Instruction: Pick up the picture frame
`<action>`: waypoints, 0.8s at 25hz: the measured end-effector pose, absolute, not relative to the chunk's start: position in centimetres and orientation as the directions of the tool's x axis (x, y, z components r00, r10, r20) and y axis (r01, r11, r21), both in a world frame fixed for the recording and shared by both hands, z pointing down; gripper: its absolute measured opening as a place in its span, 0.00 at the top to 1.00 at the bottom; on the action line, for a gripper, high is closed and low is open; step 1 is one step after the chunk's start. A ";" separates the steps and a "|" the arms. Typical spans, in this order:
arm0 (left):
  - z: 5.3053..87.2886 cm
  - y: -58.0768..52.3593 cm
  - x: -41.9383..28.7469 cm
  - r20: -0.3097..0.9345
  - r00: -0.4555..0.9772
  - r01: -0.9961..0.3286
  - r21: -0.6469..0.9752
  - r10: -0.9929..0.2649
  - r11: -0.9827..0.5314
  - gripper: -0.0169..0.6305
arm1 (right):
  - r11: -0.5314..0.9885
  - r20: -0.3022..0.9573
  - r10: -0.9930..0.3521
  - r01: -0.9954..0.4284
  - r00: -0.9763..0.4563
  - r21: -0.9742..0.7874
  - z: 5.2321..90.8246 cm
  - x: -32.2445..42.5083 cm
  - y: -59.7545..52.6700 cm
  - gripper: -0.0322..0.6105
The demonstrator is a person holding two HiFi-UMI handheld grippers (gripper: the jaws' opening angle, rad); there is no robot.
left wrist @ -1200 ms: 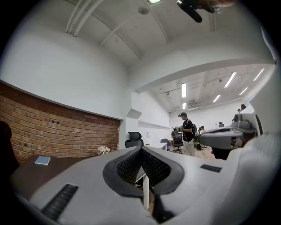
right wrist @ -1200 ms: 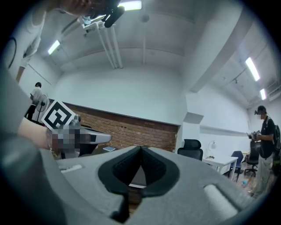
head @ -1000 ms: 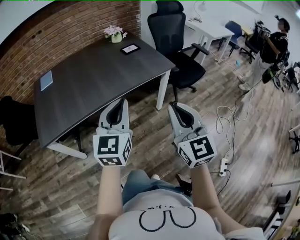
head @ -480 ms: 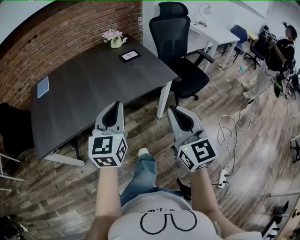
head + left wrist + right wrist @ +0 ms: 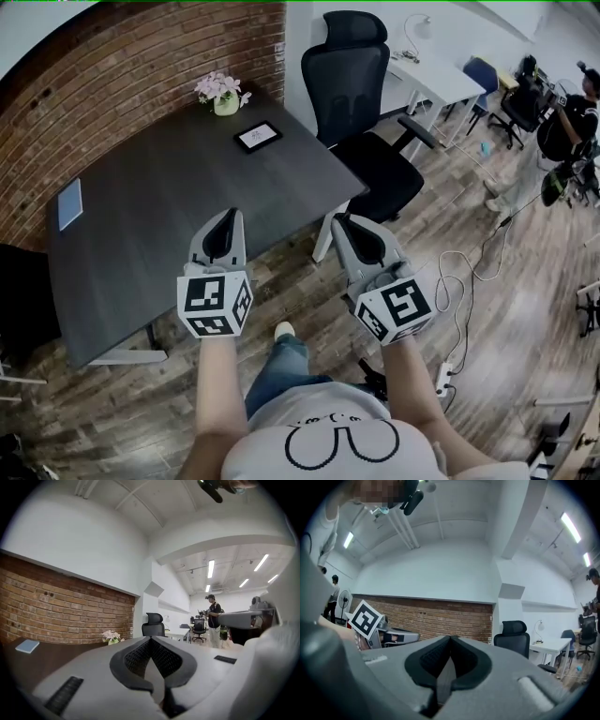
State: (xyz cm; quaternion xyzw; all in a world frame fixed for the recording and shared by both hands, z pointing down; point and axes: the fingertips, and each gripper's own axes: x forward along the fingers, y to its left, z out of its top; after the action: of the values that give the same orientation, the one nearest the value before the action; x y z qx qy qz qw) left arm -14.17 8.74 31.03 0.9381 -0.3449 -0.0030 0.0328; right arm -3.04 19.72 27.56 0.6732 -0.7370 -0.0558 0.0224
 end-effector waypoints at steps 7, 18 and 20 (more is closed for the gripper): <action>31.5 -1.1 -11.4 0.035 0.743 -0.669 0.027 -0.668 -0.742 0.98 | 0.086 -0.012 -0.996 -0.989 -0.088 0.119 27.9 0.1 8.7 0.95; 33.8 -8.5 -8.6 0.082 0.723 -0.690 0.071 -0.686 -0.720 0.98 | 0.144 0.082 -0.987 -0.987 -0.138 0.076 31.0 3.2 0.1 0.95; 34.3 -9.7 -8.2 0.083 0.716 -0.698 0.089 -0.693 -0.711 0.98 | 0.161 0.075 -0.985 -0.986 -0.158 0.045 31.2 3.8 -1.3 0.95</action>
State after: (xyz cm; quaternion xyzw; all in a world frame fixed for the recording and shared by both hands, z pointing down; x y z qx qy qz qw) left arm -8.23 -9.68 34.33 0.9246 -0.3760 0.0218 0.0573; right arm 3.79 -1.28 31.25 0.6475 -0.7608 0.0074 0.0431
